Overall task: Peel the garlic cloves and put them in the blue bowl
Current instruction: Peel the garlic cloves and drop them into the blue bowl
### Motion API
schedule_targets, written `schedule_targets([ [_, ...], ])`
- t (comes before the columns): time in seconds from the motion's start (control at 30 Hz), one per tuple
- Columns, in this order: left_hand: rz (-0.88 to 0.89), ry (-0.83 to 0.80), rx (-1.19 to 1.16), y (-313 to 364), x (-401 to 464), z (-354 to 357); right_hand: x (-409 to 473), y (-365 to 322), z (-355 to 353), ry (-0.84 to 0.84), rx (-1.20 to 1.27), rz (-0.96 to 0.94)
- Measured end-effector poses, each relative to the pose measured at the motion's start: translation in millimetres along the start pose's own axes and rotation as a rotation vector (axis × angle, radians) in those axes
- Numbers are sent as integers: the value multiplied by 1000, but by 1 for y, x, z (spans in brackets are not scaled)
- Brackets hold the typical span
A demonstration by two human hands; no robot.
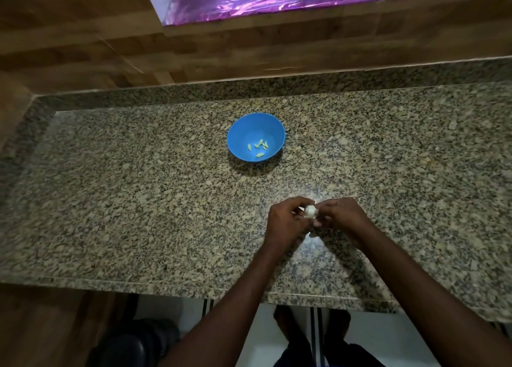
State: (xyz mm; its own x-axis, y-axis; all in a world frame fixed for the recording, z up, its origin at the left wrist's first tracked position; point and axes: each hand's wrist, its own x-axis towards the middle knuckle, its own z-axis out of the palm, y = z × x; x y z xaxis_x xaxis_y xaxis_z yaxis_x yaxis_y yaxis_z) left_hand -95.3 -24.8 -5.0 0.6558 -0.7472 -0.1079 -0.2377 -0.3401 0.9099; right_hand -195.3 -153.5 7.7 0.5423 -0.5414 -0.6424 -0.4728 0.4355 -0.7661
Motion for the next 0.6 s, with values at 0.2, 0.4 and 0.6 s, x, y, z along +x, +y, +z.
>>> schedule_targets([
  [0.2,-98,56,-62,6,-1,1,-1,6,0,24,217,63],
  [0.4,-22,103,367,-18,12,1,-2,17,-17,94,114,18],
  [0.6,117,165,669,-14,-7,11,-9,24,-31,90,100,4],
])
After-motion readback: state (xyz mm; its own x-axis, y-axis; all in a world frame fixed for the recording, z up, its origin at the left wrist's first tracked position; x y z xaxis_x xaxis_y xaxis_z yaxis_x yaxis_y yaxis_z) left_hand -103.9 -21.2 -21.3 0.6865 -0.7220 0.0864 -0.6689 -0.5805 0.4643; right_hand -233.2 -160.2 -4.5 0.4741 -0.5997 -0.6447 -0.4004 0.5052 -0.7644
